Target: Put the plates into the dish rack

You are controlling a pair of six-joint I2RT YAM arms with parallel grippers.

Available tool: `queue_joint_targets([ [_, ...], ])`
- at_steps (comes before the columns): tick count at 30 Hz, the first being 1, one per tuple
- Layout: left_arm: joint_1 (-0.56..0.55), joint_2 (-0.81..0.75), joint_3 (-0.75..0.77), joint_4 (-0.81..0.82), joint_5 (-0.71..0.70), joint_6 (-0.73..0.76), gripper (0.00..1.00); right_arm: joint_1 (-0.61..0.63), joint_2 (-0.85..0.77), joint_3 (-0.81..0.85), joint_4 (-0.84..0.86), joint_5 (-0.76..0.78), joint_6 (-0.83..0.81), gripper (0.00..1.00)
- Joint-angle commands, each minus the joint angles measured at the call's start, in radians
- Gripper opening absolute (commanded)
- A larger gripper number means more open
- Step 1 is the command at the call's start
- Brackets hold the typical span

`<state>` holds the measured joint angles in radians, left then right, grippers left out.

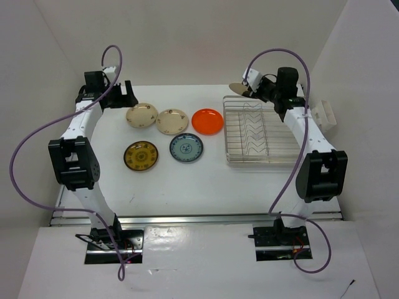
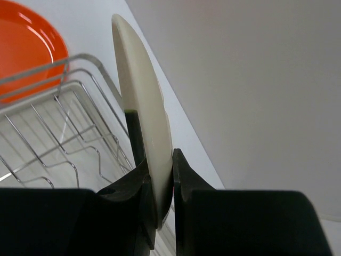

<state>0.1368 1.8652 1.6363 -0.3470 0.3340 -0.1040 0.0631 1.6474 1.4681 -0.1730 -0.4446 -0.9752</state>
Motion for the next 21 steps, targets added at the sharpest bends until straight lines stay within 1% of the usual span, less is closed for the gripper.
queue_joint_targets([
  [1, 0.018, 0.029, 0.055, 0.062, -0.012, 0.017, 1.0, -0.008, 0.026, 0.052, 0.001, -0.011, -0.155, 0.0],
  [3, 0.03, 0.063, 0.075, 0.048, -0.001, 0.017, 1.0, -0.008, 0.037, 0.061, -0.023, -0.002, -0.203, 0.0],
  [8, 0.05, 0.097, 0.097, 0.039, 0.02, 0.006, 1.0, -0.008, 0.06, 0.132, -0.12, -0.011, -0.237, 0.0],
  [13, 0.07, 0.097, 0.088, 0.039, 0.043, -0.003, 1.0, -0.008, 0.051, 0.107, -0.109, -0.01, -0.255, 0.0],
  [20, 0.07, 0.117, 0.088, 0.039, 0.043, -0.013, 1.0, -0.008, 0.031, 0.086, -0.204, 0.01, -0.266, 0.0],
  [21, 0.07, 0.117, 0.088, 0.039, 0.043, -0.013, 1.0, -0.008, 0.005, 0.055, -0.204, 0.01, -0.266, 0.0],
])
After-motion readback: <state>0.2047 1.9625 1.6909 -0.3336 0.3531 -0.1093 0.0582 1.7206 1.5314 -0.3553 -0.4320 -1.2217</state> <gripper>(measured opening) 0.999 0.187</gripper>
